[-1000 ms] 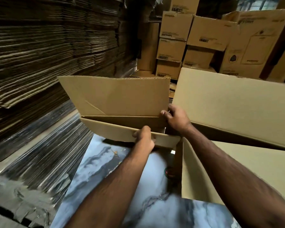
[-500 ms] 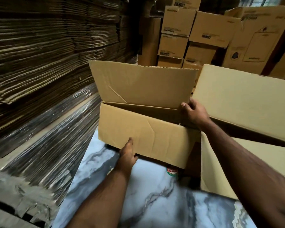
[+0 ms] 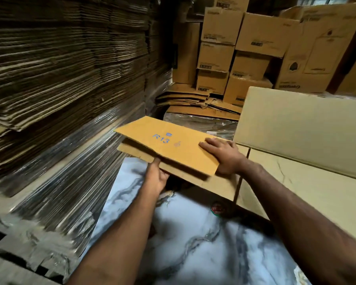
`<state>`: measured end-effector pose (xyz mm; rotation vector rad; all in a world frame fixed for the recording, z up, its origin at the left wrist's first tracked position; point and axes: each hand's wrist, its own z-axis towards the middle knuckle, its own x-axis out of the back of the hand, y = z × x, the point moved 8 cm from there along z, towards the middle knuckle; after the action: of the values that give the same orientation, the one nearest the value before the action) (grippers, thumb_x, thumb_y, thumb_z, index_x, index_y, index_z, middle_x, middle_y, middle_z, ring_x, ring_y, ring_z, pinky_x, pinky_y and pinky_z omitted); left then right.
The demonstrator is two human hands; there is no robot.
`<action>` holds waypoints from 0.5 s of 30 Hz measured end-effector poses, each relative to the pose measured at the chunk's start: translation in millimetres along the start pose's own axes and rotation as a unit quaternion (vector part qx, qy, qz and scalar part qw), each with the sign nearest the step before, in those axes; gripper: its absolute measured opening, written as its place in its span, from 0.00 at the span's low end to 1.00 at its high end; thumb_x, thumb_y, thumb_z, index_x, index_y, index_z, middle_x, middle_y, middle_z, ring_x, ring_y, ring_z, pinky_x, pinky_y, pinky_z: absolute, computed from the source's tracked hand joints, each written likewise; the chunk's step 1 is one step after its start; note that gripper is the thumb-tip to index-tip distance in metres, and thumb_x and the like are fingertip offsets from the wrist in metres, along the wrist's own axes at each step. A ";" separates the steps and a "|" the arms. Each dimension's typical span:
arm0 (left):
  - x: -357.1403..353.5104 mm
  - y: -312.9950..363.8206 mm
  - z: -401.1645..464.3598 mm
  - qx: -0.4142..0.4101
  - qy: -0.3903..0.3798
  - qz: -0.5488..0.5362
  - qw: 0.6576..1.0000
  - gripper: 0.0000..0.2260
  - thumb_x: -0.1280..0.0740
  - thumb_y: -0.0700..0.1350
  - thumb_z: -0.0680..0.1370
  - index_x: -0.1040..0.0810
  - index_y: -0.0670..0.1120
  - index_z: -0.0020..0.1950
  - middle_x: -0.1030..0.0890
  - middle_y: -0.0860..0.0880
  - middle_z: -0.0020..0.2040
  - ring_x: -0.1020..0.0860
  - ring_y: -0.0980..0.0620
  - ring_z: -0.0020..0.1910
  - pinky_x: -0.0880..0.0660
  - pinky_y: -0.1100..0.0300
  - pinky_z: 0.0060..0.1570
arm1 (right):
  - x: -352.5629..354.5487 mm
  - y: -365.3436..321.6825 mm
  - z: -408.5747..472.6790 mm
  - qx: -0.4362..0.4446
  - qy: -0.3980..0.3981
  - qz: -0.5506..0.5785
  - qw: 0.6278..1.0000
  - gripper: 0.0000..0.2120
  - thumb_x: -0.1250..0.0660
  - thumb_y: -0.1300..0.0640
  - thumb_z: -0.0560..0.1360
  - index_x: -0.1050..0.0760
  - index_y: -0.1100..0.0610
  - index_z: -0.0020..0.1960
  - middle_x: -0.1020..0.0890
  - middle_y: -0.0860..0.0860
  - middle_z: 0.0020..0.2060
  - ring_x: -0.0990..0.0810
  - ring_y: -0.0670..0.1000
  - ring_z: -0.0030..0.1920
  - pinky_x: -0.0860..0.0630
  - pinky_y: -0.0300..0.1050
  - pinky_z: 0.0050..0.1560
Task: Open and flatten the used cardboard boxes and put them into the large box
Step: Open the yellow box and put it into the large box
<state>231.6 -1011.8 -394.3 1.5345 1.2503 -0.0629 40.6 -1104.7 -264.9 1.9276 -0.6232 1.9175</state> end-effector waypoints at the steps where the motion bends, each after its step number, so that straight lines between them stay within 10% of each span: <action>1: -1.1 5.2 -1.9 0.002 -0.005 -0.004 1.000 0.11 0.41 0.45 0.83 0.21 0.41 0.57 0.14 0.44 0.42 0.16 0.49 0.41 0.17 0.55 0.39 | -10.4 -0.7 0.3 -0.004 -0.034 -0.012 0.999 0.44 0.31 0.47 0.75 0.56 0.42 0.80 0.53 0.50 0.81 0.55 0.56 0.80 0.57 0.65 0.75; 8: 22.9 5.4 -20.5 0.003 0.019 0.070 0.997 0.09 0.40 0.39 0.82 0.23 0.41 0.59 0.15 0.46 0.38 0.18 0.54 0.29 0.20 0.59 0.29 | -72.6 -28.2 -21.0 -0.025 -0.316 0.026 0.948 0.59 0.30 0.31 0.69 0.70 0.47 0.79 0.63 0.53 0.80 0.55 0.56 0.80 0.49 0.58 0.78; 12: 34.8 -9.4 -22.3 0.015 0.038 0.096 0.995 0.10 0.38 0.42 0.82 0.24 0.42 0.61 0.17 0.44 0.43 0.18 0.50 0.38 0.18 0.52 0.47 | -91.9 -58.0 -15.6 -0.028 -0.301 0.039 0.952 0.61 0.27 0.33 0.67 0.66 0.52 0.80 0.59 0.56 0.80 0.52 0.58 0.80 0.44 0.59 0.77; 15: 28.5 -15.7 -33.5 0.042 -0.018 0.064 0.997 0.07 0.40 0.41 0.81 0.24 0.42 0.54 0.17 0.42 0.45 0.17 0.47 0.40 0.17 0.53 0.45 | -95.8 -61.5 -6.2 -0.058 -0.165 0.032 0.984 0.37 0.31 0.46 0.73 0.43 0.57 0.76 0.34 0.62 0.72 0.30 0.63 0.70 0.28 0.56 0.65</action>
<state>214.8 -970.9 -409.2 1.6764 1.1299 -0.0596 69.6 -1043.7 -356.8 2.1908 -0.8786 1.5656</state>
